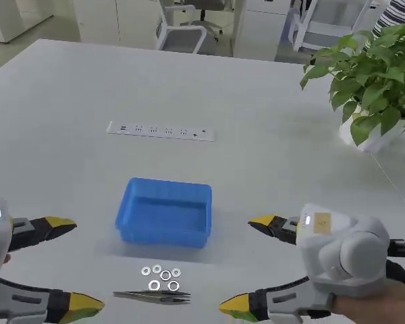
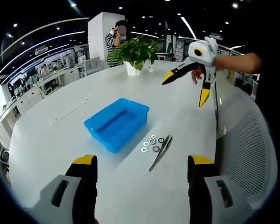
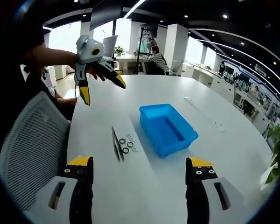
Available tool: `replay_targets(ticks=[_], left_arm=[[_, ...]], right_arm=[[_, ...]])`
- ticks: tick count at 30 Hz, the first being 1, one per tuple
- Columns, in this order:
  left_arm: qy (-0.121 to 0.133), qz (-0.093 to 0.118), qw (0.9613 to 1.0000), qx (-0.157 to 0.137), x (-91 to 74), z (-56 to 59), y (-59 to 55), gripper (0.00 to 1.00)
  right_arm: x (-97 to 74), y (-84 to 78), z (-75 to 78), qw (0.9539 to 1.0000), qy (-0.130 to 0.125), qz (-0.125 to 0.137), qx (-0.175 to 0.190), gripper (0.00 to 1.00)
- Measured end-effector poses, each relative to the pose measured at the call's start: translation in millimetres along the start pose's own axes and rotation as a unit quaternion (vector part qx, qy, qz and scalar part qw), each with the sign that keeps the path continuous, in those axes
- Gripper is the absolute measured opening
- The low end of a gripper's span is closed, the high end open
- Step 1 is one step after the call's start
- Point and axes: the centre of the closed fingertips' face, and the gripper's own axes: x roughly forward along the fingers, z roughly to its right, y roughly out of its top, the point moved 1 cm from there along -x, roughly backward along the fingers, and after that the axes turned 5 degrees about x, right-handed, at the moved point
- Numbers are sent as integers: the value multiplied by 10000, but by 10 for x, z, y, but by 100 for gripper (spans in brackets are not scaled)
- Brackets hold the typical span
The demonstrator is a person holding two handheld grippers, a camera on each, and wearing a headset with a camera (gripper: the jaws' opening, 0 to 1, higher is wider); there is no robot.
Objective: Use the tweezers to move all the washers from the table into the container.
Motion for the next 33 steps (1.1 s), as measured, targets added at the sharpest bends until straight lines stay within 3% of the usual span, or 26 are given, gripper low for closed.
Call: replay_targets(ticks=[15, 23, 27, 33], left_arm=[[-505, -467, 9967, 440, 167, 21, -178, 66], [-854, -675, 9913, 746, 268, 91, -263, 50], [-959, -841, 9877, 906, 332, 110, -336, 46], [-1163, -924, 9832, 1060, 383, 139, -374, 36]], right_arm=[[297, 32, -61, 9971, 563, -262, -451, 58], [506, -37, -217, 9893, 1008, -604, -869, 43], [593, -75, -254, 9852, 1108, -765, -1061, 37], [700, -117, -337, 9794, 1307, -907, -1243, 33]])
